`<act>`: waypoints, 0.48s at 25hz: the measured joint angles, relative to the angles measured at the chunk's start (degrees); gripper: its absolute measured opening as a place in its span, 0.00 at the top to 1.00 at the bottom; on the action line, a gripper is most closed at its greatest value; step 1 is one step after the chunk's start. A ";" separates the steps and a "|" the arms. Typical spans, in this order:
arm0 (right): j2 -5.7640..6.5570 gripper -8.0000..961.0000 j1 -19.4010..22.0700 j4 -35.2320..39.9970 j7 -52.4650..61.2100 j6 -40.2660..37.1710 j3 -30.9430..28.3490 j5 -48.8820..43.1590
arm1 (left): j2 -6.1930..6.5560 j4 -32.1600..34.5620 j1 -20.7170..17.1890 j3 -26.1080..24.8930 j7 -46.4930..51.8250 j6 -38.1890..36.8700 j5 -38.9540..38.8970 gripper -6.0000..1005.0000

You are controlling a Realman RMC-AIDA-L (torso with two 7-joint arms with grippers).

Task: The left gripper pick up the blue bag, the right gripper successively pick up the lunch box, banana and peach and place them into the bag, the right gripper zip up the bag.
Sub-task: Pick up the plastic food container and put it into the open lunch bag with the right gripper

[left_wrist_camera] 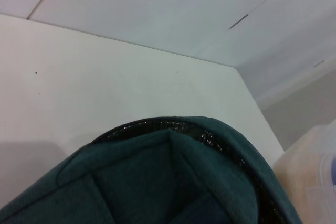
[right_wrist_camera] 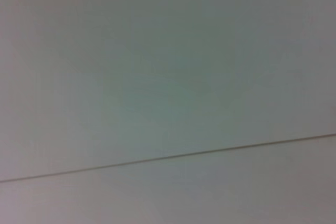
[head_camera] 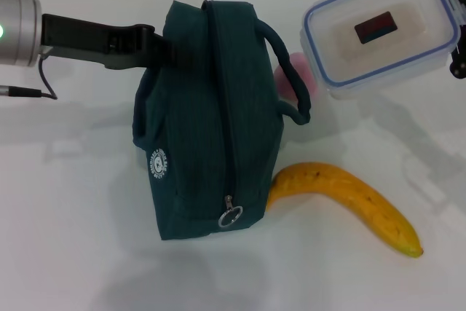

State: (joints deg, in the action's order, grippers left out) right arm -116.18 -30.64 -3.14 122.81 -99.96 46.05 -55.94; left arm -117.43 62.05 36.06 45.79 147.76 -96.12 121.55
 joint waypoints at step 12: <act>0.00 0.88 -1.25 -3.27 0.92 -2.54 -3.71 0.27 | -0.06 -0.18 0.25 0.00 -1.14 0.07 0.00 0.94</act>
State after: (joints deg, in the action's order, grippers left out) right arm -116.19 -31.89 -6.41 123.73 -102.50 42.34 -55.67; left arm -117.49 61.87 36.31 45.79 146.63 -96.05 121.55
